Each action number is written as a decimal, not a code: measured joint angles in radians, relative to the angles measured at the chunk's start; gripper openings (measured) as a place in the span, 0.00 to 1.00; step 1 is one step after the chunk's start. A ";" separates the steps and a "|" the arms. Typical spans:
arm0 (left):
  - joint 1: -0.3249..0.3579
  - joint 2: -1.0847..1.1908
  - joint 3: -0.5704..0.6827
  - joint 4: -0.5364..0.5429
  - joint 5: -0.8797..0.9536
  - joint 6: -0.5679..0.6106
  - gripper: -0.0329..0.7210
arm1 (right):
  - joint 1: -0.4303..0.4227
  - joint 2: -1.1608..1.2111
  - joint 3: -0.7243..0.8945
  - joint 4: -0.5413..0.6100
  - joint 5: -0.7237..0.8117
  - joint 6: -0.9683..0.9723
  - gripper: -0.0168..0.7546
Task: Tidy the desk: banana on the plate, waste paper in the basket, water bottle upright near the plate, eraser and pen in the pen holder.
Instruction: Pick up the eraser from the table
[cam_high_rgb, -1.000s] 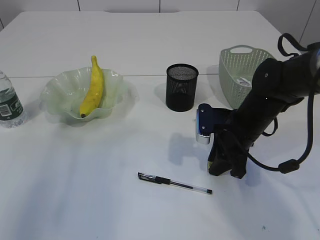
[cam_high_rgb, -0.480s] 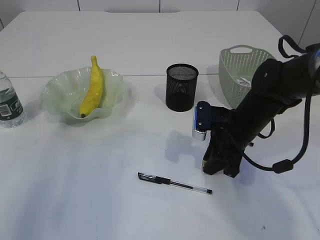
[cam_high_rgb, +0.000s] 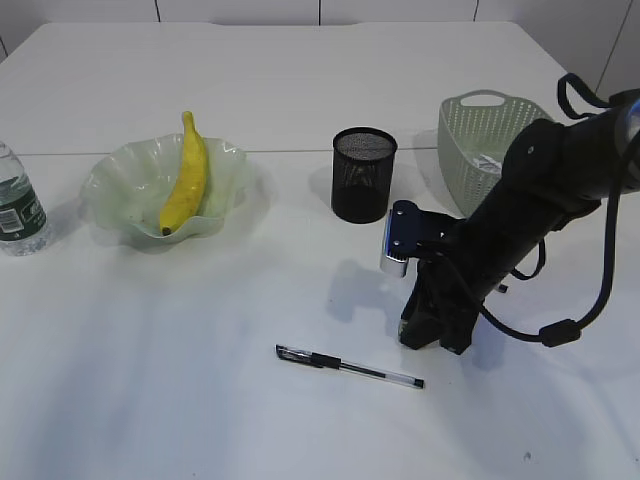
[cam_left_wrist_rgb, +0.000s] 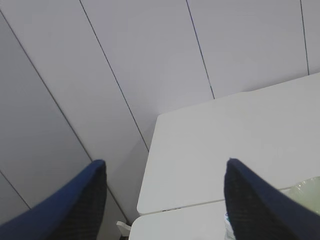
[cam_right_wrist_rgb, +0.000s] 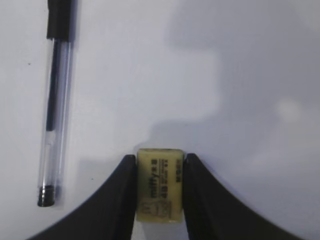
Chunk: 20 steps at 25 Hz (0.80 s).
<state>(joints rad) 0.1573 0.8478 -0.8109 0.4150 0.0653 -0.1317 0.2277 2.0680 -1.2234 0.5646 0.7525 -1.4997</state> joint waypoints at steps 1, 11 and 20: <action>0.000 0.000 0.000 0.000 0.000 0.000 0.73 | 0.000 0.000 0.000 0.000 0.000 0.000 0.31; 0.000 0.000 0.000 0.000 0.000 0.000 0.73 | 0.000 0.000 0.000 0.007 0.000 0.000 0.31; 0.000 0.000 0.000 0.000 0.002 0.000 0.73 | 0.000 0.000 -0.009 0.025 0.007 0.010 0.31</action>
<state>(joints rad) 0.1573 0.8478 -0.8109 0.4150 0.0676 -0.1317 0.2277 2.0680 -1.2326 0.5892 0.7596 -1.4902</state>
